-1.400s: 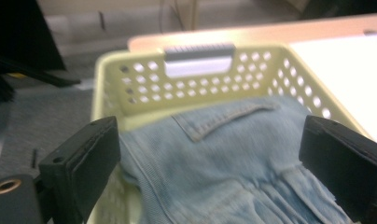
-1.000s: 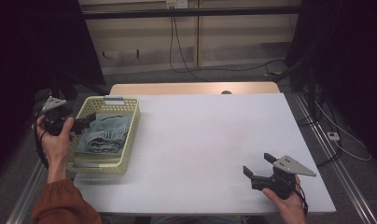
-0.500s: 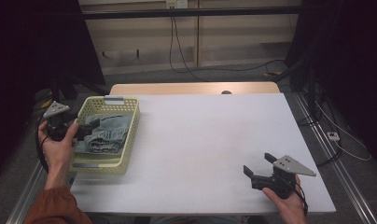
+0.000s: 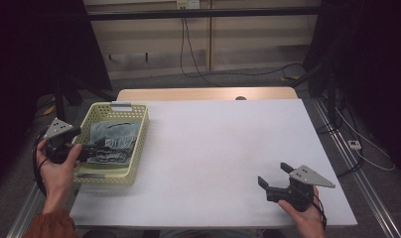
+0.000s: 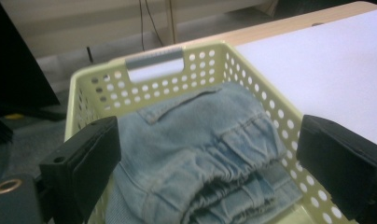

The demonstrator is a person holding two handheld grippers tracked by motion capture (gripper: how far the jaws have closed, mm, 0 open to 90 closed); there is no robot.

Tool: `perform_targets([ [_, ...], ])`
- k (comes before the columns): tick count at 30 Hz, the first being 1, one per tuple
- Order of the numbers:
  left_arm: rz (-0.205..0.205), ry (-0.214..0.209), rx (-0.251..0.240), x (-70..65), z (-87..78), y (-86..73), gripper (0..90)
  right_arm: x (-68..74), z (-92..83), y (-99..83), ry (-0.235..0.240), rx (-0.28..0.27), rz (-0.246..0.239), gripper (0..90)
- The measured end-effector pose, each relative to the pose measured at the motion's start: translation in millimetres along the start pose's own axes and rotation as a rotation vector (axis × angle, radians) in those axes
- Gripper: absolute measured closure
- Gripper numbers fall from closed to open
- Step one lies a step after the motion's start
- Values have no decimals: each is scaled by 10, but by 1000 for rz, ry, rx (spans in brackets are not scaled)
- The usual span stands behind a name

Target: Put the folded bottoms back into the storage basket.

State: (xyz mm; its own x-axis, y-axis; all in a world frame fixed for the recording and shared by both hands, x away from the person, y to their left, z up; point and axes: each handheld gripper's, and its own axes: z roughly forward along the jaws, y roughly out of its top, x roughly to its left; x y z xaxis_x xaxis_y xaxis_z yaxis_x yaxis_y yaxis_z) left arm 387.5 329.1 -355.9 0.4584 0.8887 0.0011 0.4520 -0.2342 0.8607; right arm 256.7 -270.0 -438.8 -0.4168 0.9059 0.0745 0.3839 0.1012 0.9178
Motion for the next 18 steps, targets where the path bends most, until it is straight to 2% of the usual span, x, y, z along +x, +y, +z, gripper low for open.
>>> perform_targets([
  [2, -3, 1, -2, 1, -3, -31, 68, -3, 0, -1, 1, 0, 1, 73],
  [4, -12, -21, 6, -2, -15, -50, 68, -2, 0, -1, 1, -2, 5, 73],
  [10, 5, -25, 30, -81, -74, -96, 70, 0, -1, -1, 2, -4, 4, 73],
  [14, -1, -37, 13, -158, -119, -108, 72, 0, 0, -1, 0, -3, 4, 73],
  [18, 26, -52, 25, -247, -138, -97, 71, -1, 3, -2, 0, 1, 2, 73],
])
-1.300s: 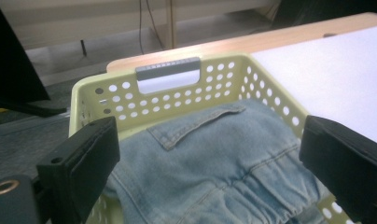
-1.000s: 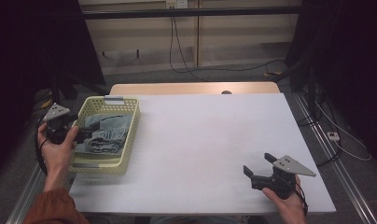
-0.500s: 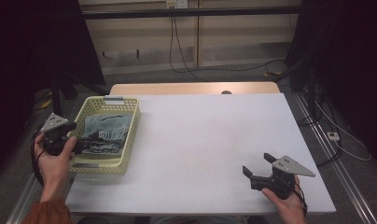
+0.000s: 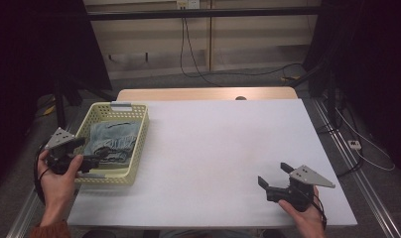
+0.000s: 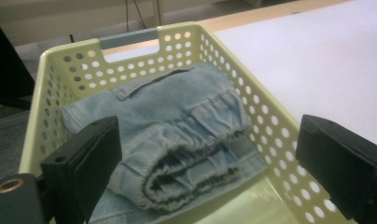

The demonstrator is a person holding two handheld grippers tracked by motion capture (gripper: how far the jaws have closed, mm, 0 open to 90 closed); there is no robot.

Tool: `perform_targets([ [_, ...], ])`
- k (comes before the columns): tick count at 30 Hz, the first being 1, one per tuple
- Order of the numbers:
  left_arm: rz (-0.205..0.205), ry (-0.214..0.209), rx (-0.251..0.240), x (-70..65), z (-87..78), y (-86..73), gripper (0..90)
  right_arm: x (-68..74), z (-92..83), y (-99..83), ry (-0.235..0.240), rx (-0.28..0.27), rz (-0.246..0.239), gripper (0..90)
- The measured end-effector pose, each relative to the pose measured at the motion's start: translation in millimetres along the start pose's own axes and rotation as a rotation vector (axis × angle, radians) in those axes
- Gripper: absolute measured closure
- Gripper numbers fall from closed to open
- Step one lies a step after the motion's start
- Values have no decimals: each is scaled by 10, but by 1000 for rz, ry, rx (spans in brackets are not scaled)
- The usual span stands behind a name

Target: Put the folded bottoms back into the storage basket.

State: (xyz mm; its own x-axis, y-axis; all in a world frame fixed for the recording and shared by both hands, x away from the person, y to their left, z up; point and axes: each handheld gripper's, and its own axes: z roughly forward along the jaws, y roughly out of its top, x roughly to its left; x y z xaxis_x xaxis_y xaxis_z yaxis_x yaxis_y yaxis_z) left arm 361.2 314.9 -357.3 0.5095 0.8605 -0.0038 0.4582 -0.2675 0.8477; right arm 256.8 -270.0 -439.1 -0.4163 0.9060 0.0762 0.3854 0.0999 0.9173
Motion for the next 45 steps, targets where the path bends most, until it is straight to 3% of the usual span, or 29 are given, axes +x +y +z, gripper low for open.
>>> perform_targets([
  [14, 80, -56, -13, -374, 63, 145, 70, 1, 2, 0, 2, 0, -2, 73],
  [19, 88, -64, -26, -475, 103, 217, 70, 0, 4, 0, 3, 0, -2, 73],
  [21, 99, -46, -32, -497, 126, 241, 68, 2, 4, 0, 3, 1, -1, 73],
  [24, 92, -83, -35, -513, 162, 277, 67, 0, 5, 0, 4, 0, -1, 73],
  [30, 119, -93, -25, -610, 230, 341, 80, -2, 7, 0, 5, 1, -1, 72],
  [37, 94, -118, -45, -690, 325, 386, 80, -1, 7, -1, 5, 0, -1, 72],
  [45, 128, -165, -19, -855, 437, 414, 80, 1, 8, -1, 7, 1, -1, 72],
])
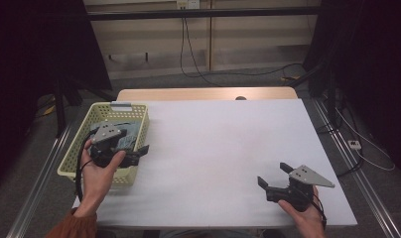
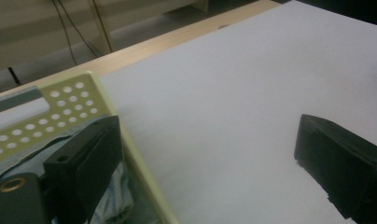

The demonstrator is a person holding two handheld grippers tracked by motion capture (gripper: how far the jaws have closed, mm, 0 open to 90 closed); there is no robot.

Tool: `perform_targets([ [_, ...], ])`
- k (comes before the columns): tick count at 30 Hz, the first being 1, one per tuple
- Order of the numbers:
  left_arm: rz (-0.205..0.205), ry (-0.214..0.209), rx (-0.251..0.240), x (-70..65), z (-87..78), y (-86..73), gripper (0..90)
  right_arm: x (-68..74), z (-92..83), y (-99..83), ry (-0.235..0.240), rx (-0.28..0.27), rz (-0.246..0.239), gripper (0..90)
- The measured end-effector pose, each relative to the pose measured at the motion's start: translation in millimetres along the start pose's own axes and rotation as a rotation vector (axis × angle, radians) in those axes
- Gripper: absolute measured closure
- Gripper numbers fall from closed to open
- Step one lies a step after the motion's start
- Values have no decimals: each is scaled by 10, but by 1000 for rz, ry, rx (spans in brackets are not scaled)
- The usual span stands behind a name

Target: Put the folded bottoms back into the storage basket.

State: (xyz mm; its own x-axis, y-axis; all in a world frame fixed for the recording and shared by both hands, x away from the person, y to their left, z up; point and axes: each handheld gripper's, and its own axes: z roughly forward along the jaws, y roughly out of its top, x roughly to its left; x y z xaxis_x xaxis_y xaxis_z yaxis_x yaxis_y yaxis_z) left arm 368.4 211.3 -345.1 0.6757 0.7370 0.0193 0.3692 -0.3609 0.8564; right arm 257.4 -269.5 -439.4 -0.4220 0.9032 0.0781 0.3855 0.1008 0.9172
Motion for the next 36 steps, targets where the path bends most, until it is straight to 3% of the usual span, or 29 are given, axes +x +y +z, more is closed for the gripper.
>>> perform_targets([
  [4, 19, -20, 13, -96, 100, 26, 80, -3, 3, 0, 3, 0, 5, 72],
  [6, 20, -3, 2, -135, 153, 40, 78, -3, 3, 1, 4, 0, 5, 73],
  [9, 28, -48, -16, -195, 231, 60, 69, -4, -1, -1, 5, 1, 3, 73],
  [17, 50, -95, -3, -397, 376, 70, 70, -3, -5, 0, 6, -1, 1, 73],
  [23, 63, -127, -24, -523, 425, 21, 75, 0, -7, 2, 8, -2, -1, 73],
  [29, 63, -150, 9, -578, 512, -76, 69, 4, -11, 2, 8, -2, 1, 75],
  [36, 67, -141, 33, -625, 602, -250, 69, 2, -11, 0, 8, -2, 1, 75],
])
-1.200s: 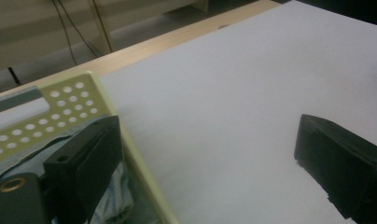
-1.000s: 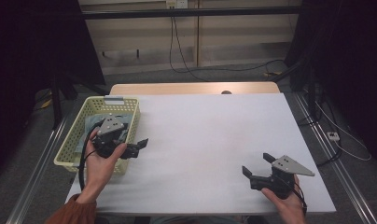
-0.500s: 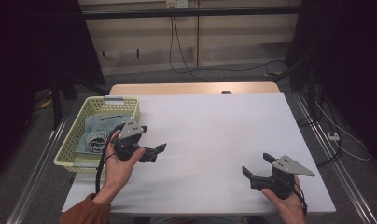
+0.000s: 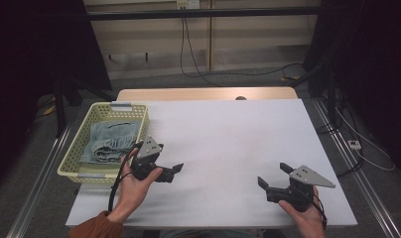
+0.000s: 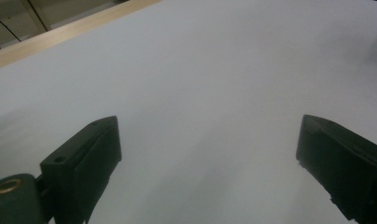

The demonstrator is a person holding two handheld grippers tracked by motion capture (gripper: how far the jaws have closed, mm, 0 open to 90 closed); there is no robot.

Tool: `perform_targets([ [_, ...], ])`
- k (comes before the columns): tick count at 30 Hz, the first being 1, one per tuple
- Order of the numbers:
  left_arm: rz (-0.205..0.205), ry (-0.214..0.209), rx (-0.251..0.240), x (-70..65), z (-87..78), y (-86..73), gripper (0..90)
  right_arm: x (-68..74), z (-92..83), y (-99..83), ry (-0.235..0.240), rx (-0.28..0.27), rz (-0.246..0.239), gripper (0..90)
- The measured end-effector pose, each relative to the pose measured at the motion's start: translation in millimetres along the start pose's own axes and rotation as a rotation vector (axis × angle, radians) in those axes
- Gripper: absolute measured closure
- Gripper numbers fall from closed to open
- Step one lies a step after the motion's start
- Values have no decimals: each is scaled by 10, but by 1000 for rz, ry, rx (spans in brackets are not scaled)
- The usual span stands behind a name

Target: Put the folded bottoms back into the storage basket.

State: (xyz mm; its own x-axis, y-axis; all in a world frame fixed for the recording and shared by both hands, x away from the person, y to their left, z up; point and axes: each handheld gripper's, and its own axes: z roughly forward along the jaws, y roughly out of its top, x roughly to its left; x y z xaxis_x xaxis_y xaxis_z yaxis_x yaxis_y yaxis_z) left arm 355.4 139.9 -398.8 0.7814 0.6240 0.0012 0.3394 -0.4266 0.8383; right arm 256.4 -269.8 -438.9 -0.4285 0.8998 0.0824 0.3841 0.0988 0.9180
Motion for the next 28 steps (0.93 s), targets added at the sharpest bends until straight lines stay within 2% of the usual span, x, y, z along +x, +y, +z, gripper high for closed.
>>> perform_targets([
  [5, 11, -5, 2, -60, -5, -109, 68, 4, -2, -1, -1, 0, 0, 75],
  [13, -41, -15, -46, -52, 9, -293, 68, 4, 1, -2, -6, 3, 0, 75],
  [20, -51, 1, -40, -66, 30, -389, 68, 6, -6, -5, -4, 2, -5, 75],
  [22, -66, -2, -34, -62, 30, -412, 68, 8, -12, -7, -5, 1, -5, 75],
  [28, -81, -5, -43, -48, 45, -416, 68, 4, -11, -6, -4, 2, -6, 75],
])
